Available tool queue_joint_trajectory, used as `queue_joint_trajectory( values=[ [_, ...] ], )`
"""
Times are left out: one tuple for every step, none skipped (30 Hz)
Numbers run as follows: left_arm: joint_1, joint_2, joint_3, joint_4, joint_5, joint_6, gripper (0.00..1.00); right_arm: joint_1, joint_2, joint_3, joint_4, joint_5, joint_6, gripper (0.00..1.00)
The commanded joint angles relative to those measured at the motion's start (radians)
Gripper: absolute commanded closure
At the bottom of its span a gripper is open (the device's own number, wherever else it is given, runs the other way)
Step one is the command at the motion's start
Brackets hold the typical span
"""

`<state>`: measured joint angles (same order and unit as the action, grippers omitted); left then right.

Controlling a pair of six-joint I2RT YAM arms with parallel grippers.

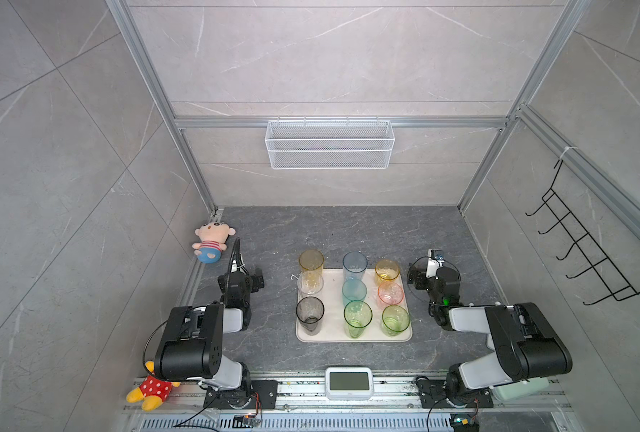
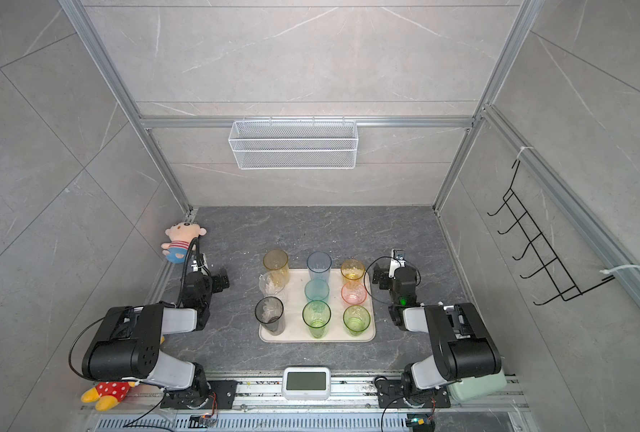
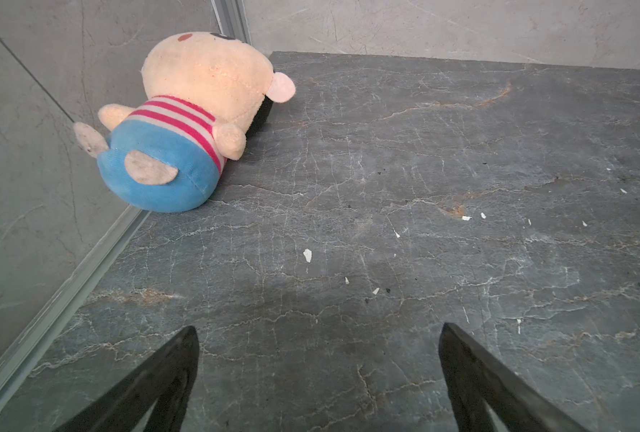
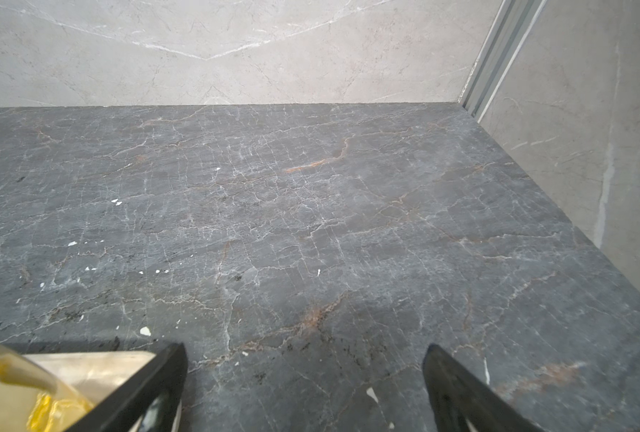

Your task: Place the glasses into the tray

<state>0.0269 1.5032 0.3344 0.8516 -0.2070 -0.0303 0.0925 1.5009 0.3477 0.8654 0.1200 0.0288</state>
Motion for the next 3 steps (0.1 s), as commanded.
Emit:
queue_joint_trajectory(
  values=[
    [0.005, -0.003, 0.009, 0.03, -0.009, -0.014, 0.0, 0.009, 0.008, 0.013, 0.001, 0.017, -0.011, 0.01],
    [0.005, -0.002, 0.009, 0.03, -0.009, -0.014, 0.0, 0.007, 0.008, 0.013, 0.001, 0.017, -0.01, 0.01],
    [0.005, -0.002, 0.007, 0.029, -0.009, -0.014, 0.0, 0.009, 0.008, 0.012, 0.002, 0.017, -0.011, 0.01]
  ],
)
